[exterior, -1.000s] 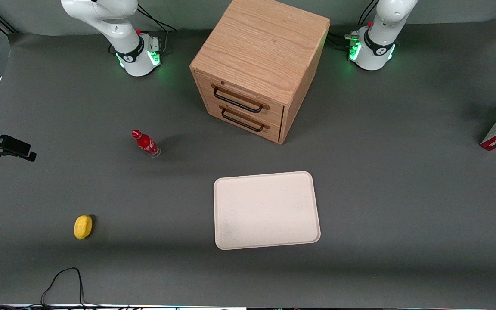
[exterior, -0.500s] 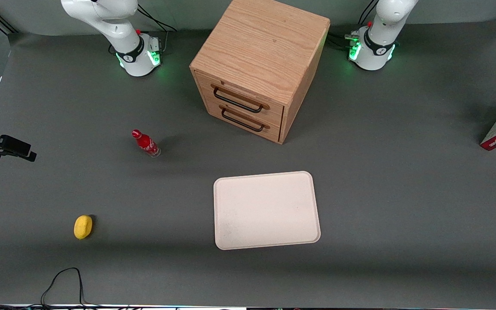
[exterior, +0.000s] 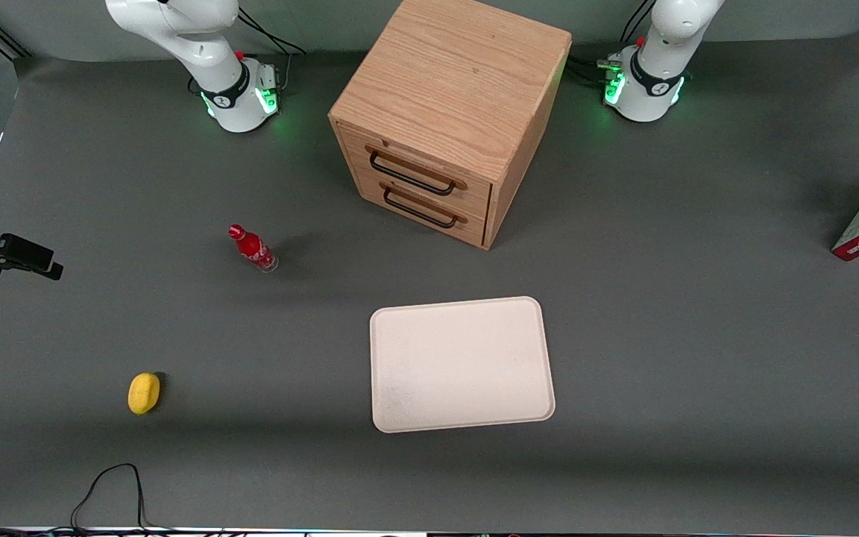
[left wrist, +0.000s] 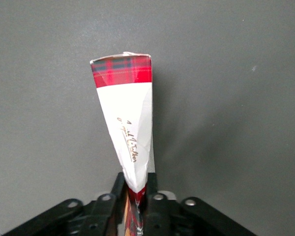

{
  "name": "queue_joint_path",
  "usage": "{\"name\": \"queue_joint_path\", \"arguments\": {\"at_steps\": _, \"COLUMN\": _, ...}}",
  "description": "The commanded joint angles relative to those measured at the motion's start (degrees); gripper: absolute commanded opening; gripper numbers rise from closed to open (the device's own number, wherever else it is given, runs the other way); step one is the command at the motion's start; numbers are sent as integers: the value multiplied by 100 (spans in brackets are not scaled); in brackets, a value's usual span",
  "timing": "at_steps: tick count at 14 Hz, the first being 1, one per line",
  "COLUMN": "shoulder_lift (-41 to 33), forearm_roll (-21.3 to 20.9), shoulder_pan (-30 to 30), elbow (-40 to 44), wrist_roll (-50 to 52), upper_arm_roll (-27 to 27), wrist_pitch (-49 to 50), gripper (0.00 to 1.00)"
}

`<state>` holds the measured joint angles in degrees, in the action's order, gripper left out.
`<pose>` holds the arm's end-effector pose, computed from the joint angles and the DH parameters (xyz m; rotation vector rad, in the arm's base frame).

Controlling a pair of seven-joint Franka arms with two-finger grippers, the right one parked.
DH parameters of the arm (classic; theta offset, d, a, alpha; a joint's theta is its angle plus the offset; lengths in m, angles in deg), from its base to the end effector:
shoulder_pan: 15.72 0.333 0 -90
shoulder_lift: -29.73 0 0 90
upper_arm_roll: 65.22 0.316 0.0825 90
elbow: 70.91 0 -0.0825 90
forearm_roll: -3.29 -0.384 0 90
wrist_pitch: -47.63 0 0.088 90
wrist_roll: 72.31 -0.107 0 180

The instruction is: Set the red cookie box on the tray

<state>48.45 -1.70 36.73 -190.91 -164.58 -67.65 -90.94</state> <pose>0.3738 0.4470 0.2646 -2.8812 1.2191 0.0660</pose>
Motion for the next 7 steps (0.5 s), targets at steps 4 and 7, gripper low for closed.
{"name": "queue_joint_path", "arguments": {"at_steps": 4, "shoulder_lift": -209, "forearm_roll": 41, "shoulder_pan": -112, "elbow": 143, "wrist_roll": 121, "upper_arm_roll": 24, "wrist_pitch": 110, "gripper": 0}}
{"name": "queue_joint_path", "arguments": {"at_steps": 7, "shoulder_lift": -727, "forearm_roll": -37, "shoulder_pan": -384, "elbow": 503, "wrist_roll": 577, "upper_arm_roll": 24, "wrist_pitch": 1100, "gripper": 0}}
